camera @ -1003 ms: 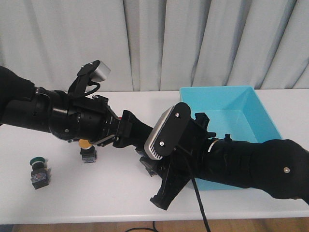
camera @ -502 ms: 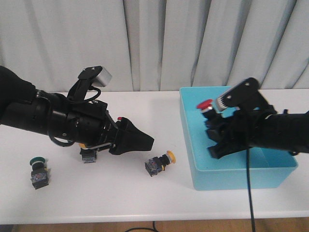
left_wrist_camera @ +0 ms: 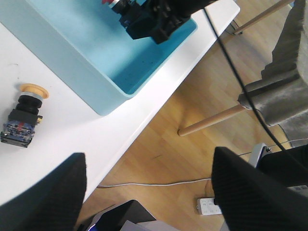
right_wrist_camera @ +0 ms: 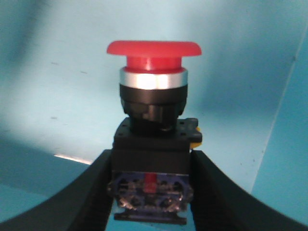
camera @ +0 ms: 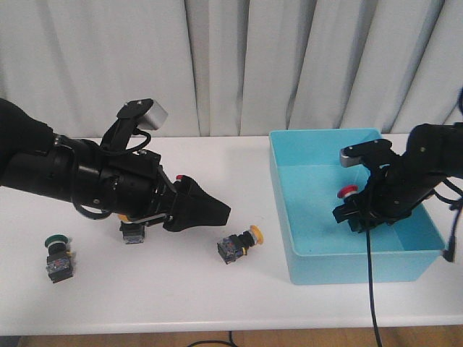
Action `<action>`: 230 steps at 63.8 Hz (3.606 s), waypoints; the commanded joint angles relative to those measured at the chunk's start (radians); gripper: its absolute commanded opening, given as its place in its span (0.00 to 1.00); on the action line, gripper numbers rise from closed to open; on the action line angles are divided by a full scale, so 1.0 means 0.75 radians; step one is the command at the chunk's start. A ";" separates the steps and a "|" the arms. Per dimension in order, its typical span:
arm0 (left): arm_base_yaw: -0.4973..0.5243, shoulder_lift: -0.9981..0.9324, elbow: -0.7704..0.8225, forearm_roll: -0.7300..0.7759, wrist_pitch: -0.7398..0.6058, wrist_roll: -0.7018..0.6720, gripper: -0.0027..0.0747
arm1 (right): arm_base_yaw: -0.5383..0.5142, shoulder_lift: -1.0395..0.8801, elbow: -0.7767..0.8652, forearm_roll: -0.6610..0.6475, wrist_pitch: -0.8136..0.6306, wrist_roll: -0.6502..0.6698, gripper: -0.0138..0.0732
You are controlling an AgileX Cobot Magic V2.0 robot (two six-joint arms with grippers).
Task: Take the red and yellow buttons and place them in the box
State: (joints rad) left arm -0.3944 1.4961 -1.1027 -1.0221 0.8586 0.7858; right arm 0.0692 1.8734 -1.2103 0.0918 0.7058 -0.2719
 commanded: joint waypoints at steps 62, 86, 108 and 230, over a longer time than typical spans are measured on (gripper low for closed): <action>-0.005 -0.048 -0.033 -0.069 -0.005 0.002 0.71 | -0.008 -0.070 -0.170 0.045 0.074 0.093 0.62; -0.005 -0.048 -0.033 -0.069 -0.005 0.002 0.71 | 0.220 -0.510 -0.164 0.352 0.226 -0.141 0.54; -0.007 -0.048 -0.033 -0.069 -0.004 0.002 0.71 | 0.535 -0.729 -0.049 0.354 0.168 -0.101 0.47; 0.088 0.540 -0.038 1.628 -0.910 -1.617 0.71 | 0.550 -1.019 0.367 0.399 -0.179 -0.180 0.45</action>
State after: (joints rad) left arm -0.3264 1.9114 -1.1027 0.1994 0.3012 -0.3987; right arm 0.4827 1.1289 -0.9112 0.3769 0.6269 -0.4070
